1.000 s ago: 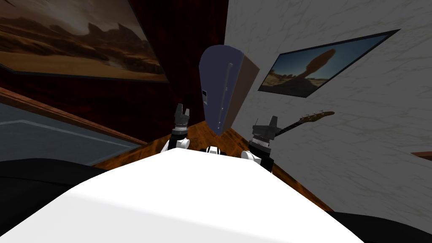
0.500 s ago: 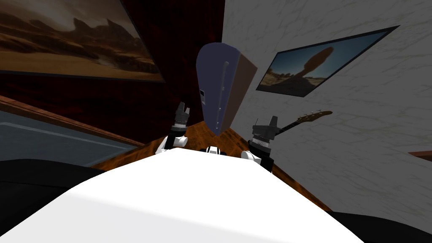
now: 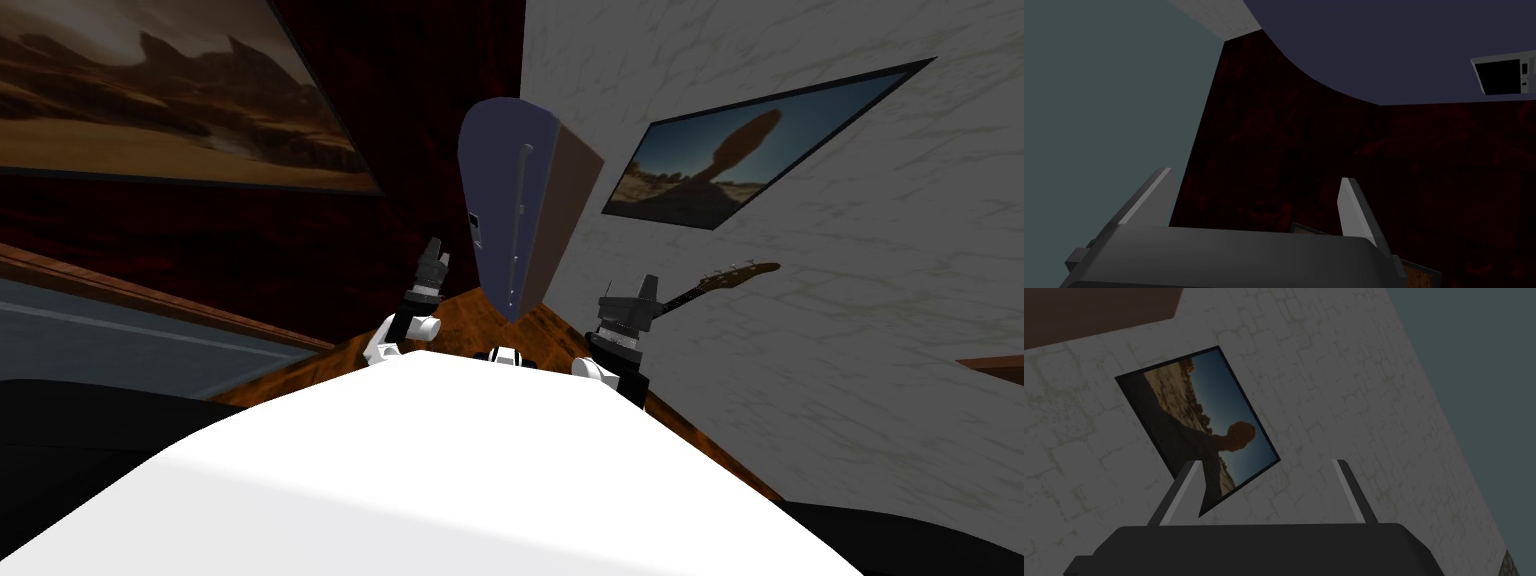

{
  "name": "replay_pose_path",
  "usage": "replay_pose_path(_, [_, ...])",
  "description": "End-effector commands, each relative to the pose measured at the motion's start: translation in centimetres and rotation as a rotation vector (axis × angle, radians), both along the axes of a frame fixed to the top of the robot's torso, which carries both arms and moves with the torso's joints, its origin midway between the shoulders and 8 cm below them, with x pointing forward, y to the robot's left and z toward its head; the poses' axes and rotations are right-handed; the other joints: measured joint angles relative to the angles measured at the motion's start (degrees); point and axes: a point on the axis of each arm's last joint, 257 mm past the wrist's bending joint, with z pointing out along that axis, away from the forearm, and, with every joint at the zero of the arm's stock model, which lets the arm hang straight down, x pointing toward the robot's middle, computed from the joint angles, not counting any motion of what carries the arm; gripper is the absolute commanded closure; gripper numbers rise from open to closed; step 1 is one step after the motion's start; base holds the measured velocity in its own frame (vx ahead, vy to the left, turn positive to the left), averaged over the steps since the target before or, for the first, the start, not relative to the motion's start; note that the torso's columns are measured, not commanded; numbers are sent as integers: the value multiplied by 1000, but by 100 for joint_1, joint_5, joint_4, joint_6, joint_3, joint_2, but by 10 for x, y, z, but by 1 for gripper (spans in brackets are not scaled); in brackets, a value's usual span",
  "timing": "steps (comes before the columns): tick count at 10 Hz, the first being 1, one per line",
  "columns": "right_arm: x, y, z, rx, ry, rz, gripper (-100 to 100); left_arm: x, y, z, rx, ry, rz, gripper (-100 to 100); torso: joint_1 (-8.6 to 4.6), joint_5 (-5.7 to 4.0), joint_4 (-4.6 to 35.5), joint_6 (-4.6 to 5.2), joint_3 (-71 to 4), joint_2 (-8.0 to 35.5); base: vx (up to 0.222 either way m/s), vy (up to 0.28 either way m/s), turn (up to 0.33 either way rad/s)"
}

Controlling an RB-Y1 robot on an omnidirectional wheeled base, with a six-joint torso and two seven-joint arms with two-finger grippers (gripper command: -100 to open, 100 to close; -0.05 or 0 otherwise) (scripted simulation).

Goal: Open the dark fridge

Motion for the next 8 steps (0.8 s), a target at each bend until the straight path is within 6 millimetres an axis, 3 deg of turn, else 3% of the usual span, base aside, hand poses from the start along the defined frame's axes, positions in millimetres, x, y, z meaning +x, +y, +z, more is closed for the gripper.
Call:
replay_pose_path(1, [0, 0, 0, 0, 0, 0, 0, 13, 10, -1, 23, 44, 17, -100, -2, 0, 1, 1, 1, 0, 37, -69, -17])
replay_pose_path(2, [0, 0, 0, 0, 0, 0, 0, 20, 16, 8, 45, 43, 24, -100, 0, 1, 1, 0, 3, 4, 31, -84, -35])
replay_pose_path(6, [0, 0, 0, 0, 0, 0, 0, 36, 28, 3, 62, 107, 51, -100, 0, 1, 1, 2, 1, 0, 35, -59, -20])
replay_pose_path(7, [0, 0, 0, 0, 0, 0, 0, 42, 35, 15, 85, 102, 61, -100, -4, -1, 0, 0, 0, 0, 64, -89, -33])
replay_pose_path(8, [0, 0, 0, 0, 0, 0, 0, 46, 37, 8, 82, 131, 69, -100, -11, -3, -1, 2, -4, -8, 54, -80, -18])
